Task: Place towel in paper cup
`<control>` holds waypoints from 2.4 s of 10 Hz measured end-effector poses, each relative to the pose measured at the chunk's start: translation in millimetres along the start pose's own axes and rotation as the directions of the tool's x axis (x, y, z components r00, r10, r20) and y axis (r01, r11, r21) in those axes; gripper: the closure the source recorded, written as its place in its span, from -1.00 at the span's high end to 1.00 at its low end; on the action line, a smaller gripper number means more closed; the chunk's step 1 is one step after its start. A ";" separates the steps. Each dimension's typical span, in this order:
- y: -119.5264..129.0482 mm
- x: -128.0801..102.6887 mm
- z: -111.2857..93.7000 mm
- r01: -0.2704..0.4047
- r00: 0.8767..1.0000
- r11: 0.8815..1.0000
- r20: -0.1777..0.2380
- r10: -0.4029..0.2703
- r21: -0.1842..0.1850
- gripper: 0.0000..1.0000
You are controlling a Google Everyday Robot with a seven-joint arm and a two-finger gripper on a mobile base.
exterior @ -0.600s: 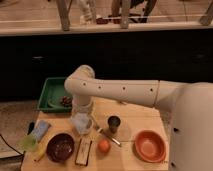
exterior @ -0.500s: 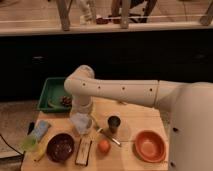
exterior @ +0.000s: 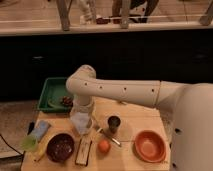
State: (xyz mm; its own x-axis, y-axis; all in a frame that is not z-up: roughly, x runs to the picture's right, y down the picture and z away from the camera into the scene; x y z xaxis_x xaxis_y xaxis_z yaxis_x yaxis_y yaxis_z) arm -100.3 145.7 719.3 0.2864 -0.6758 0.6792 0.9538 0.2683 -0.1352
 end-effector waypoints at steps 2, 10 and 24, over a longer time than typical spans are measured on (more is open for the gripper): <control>-0.9 1.7 -0.2 0.017 1.000 1.000 0.004 -0.017 0.016 0.60; -0.1 3.9 -0.4 0.030 0.999 0.999 0.009 -0.031 0.028 0.60; -0.2 3.7 -0.5 0.030 0.999 0.999 0.009 -0.030 0.028 0.60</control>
State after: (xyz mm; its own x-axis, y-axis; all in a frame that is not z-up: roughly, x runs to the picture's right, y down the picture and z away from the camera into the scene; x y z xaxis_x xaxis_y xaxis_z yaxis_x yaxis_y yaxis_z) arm -99.4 142.8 721.5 0.2564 -0.6771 0.6897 0.9590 0.2671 -0.0944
